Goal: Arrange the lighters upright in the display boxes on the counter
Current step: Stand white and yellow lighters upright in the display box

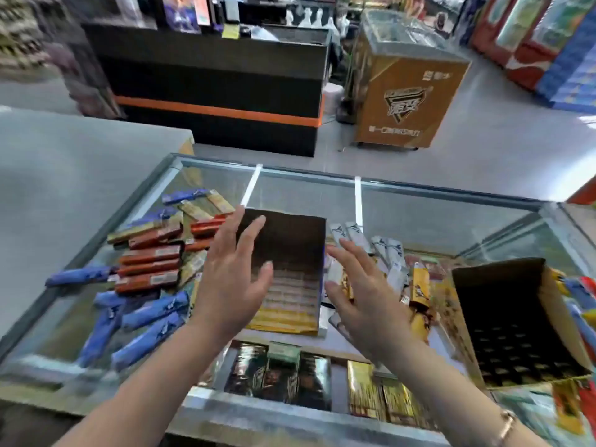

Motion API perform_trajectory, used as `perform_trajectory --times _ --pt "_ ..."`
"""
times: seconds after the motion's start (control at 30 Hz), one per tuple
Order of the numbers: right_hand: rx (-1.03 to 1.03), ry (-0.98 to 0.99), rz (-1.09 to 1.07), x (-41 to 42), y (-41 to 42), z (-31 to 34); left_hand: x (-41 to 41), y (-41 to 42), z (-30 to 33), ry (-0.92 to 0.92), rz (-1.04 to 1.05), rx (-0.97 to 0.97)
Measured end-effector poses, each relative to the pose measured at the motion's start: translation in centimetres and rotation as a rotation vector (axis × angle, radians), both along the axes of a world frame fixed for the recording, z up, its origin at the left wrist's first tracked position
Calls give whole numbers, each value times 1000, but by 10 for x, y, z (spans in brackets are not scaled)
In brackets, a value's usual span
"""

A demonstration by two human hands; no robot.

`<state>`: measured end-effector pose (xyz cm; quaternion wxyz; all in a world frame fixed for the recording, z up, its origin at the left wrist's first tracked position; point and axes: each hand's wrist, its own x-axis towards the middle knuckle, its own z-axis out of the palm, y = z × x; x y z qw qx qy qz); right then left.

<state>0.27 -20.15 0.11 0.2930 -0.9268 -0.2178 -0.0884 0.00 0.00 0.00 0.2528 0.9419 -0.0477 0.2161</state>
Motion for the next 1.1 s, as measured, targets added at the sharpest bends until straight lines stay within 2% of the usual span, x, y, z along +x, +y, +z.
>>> perform_trajectory --times 0.07,0.27,0.4,0.57,0.7,0.83,1.1 --pt "85 34 -11 11 9 1 12 13 2 56 13 -143" --pt "238 43 -35 46 36 -5 49 30 -7 150 -21 -402" --pt "222 24 -25 52 42 -14 49 31 -23 136 -46 -413" --pt "151 -111 -19 52 42 -21 48 31 -21 85 -142 -589" --pt "111 -229 -25 50 41 -20 46 34 -17 76 -212 -609" --pt "106 -308 -44 43 40 -10 40 35 -8 9 -198 -603" --pt "155 -273 -135 12 36 -8 22 25 -2 98 -212 -568"
